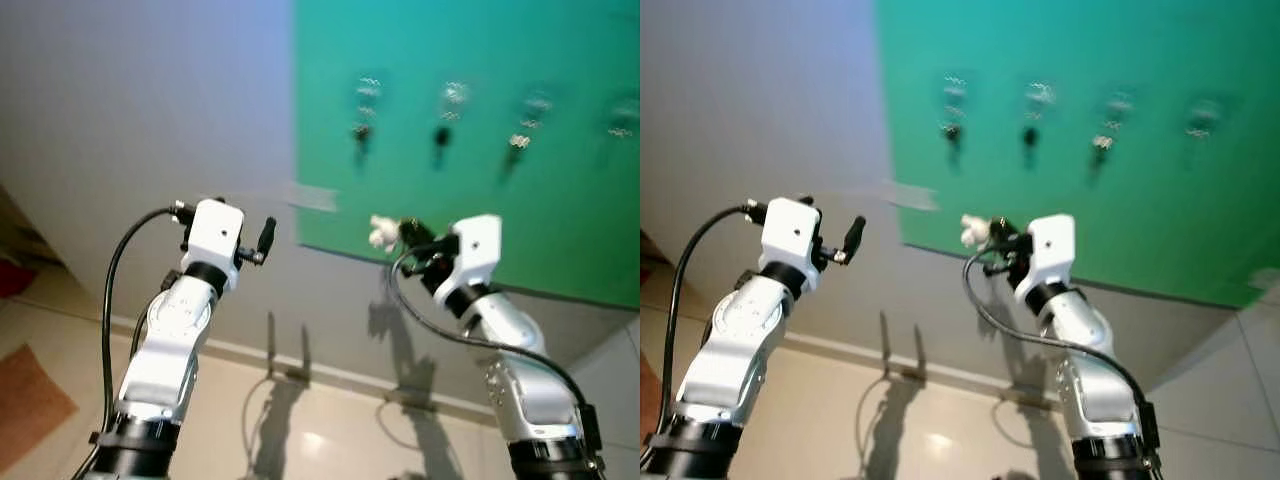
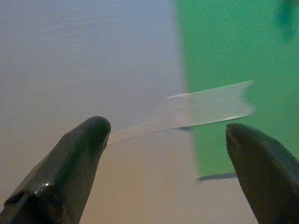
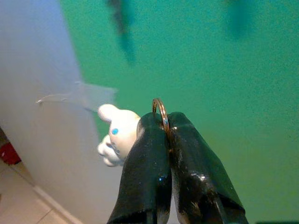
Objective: Hang keys on a hook
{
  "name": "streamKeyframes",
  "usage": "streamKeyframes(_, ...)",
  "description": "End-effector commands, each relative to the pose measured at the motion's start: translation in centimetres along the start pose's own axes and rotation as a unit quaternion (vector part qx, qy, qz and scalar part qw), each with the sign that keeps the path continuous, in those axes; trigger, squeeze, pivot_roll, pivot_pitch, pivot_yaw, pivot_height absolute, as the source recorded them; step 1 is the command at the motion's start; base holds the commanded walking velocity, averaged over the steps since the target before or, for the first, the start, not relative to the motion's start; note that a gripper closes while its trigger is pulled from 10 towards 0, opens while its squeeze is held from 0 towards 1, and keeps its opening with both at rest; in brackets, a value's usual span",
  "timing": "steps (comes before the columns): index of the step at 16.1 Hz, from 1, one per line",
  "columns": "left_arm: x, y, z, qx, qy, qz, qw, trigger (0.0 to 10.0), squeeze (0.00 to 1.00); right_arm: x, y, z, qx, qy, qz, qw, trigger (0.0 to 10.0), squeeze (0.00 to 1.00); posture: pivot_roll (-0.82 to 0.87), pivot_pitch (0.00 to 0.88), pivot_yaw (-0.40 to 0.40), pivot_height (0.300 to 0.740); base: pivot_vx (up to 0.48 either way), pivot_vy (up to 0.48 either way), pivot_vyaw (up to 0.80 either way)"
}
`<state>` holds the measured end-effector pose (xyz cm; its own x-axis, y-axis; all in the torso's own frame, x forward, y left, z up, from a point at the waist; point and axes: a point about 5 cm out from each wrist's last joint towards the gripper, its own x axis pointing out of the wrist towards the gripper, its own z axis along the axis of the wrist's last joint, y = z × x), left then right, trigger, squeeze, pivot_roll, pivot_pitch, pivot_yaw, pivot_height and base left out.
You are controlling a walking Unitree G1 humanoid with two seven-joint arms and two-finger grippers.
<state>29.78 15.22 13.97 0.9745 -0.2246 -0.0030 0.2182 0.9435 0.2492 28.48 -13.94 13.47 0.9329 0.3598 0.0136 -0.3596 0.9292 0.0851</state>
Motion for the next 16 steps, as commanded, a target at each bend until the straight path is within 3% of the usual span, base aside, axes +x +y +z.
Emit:
streamKeyframes(1, 0.1, -0.7, 0.3, 0.001, -0.007, -0.015, 1.0, 10.0, 0.0, -0.2, -0.9, 0.9, -0.002, -0.016, -0.011, 1.0, 10.0, 0.0, -0.06, 0.0, 0.015, 0.718, 0.0, -0.48, 0.0)
streamKeyframes(8, 0.1, -0.7, 0.3, 0.009, -0.01, -0.017, 1.0, 10.0, 0.0, 0.2, -0.1, 3.0, 0.028, -0.064, 0.018, 0.997, 10.0, 0.0, -0.05, 0.0, 0.015, 0.718, 0.0, -0.48, 0.0)
streamKeyframes(10, 0.2, -0.6, 0.4, 0.002, -0.012, -0.018, 1.0, 10.0, 0.0, 0.4, 0.1, 3.9, 0.038, -0.08, 0.032, 0.996, 10.0, 0.0, -0.05, 0.0, 0.015, 0.718, 0.0, 0.0, 0.0)
streamKeyframes(16, 0.3, -1.0, 1.4, 0.053, -0.042, -0.071, 0.995, 10.0, 0.0, 1.3, 0.9, 6.0, 0.062, -0.111, 0.047, 0.991, 10.0, 0.0, -0.05, 0.0, 0.021, 0.718, 0.0, 0.0, 0.0)
